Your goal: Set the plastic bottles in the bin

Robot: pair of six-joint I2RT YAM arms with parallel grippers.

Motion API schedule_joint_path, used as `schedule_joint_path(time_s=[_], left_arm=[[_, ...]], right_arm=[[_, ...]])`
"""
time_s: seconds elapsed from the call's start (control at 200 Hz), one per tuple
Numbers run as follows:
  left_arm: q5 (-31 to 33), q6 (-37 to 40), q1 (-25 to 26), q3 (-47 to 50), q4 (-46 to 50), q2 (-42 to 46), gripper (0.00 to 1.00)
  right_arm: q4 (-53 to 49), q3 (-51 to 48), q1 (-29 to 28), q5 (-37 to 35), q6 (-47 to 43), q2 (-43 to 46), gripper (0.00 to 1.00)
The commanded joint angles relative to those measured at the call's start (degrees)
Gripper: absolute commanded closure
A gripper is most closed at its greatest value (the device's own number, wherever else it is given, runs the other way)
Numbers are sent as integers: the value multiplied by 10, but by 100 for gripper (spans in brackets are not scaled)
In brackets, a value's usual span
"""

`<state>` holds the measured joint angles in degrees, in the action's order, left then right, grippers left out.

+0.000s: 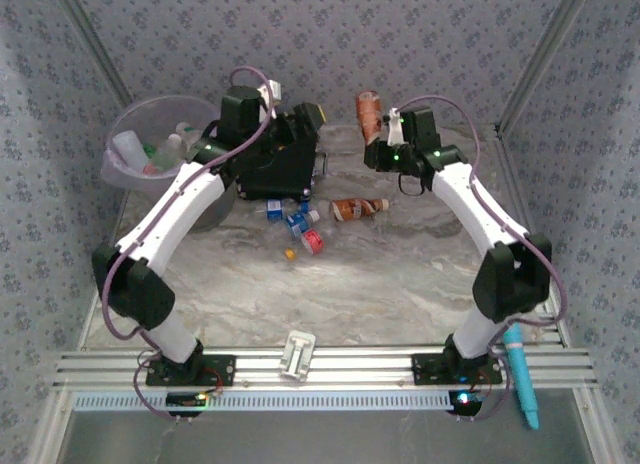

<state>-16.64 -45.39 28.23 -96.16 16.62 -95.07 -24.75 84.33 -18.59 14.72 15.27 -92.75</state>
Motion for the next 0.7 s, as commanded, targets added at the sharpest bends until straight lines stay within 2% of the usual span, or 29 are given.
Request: schedule_joint_path(time_s=[0.0, 0.19, 0.41, 0.695], left_arm=[[-65, -68, 9, 0, -84, -18, 0], [-74, -80, 21, -28, -104, -63, 0], [-75, -108, 22, -30, -137, -83, 0], [-61, -100, 21, -50, -119, -89, 37]], right_arm=[[39, -35, -26, 45, -38, 45, 69], [73, -39, -58, 101, -24, 70, 69], [66, -23, -80, 106, -30, 63, 69], [59, 4, -94, 112, -36, 45, 66]])
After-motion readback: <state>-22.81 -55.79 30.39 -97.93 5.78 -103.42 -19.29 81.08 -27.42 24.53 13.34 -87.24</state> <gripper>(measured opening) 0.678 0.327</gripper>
